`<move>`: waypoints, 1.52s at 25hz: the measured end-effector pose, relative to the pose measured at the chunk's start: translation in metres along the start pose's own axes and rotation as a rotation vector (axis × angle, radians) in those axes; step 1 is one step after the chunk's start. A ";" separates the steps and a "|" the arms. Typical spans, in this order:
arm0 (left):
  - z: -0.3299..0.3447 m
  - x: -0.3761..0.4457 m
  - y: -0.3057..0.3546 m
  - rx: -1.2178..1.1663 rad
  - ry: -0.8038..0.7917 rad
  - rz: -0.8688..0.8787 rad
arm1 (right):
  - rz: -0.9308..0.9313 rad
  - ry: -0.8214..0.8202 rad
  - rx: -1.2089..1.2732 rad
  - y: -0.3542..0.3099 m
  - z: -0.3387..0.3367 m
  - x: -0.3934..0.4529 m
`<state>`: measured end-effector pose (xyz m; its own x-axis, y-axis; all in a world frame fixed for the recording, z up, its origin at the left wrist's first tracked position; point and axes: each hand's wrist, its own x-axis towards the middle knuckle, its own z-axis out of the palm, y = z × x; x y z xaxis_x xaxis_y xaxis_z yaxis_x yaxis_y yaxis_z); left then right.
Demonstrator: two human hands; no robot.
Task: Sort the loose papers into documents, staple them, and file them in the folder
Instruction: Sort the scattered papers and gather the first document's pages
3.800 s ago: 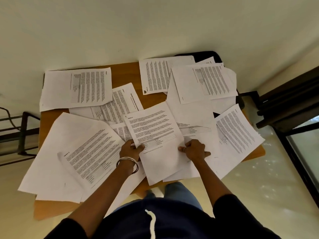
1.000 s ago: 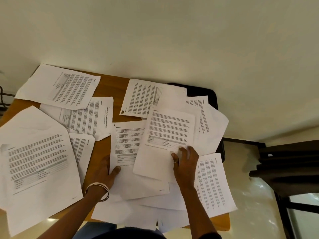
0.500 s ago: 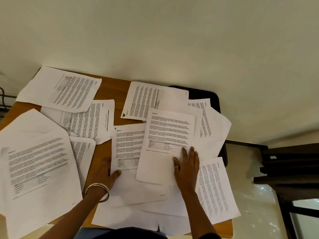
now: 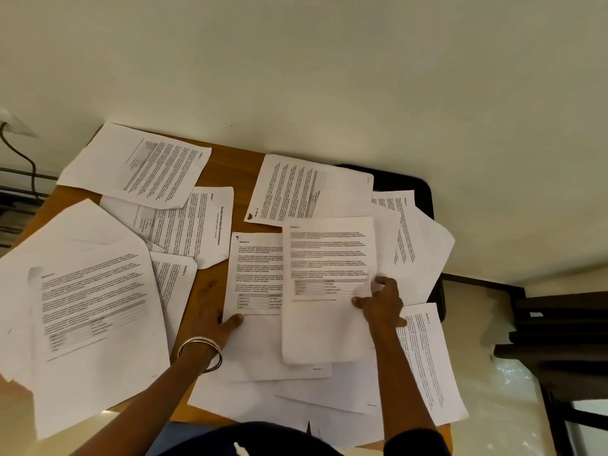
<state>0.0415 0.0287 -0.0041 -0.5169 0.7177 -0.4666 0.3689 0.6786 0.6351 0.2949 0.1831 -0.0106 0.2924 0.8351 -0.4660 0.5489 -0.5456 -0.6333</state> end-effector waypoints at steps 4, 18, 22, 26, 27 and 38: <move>0.003 -0.001 -0.002 -0.204 -0.098 0.031 | -0.076 -0.176 0.317 -0.005 -0.018 -0.023; 0.010 0.009 -0.002 -0.370 0.004 -0.208 | -0.097 0.223 -0.417 -0.020 -0.007 0.002; 0.008 0.012 -0.002 -0.300 0.008 -0.222 | 0.106 0.128 -0.434 -0.020 -0.010 0.020; 0.007 0.011 0.001 -0.278 0.004 -0.216 | 0.074 0.124 -0.206 -0.022 -0.024 0.035; 0.006 0.011 0.001 -0.271 0.004 -0.215 | 0.010 0.168 -0.187 -0.027 -0.028 0.030; 0.004 0.008 0.007 -0.227 -0.012 -0.145 | -0.807 0.529 -0.446 -0.138 -0.050 -0.074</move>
<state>0.0433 0.0396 -0.0061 -0.5419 0.6183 -0.5692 0.1085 0.7231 0.6822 0.2370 0.2004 0.1421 -0.0420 0.9211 0.3871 0.9385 0.1693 -0.3010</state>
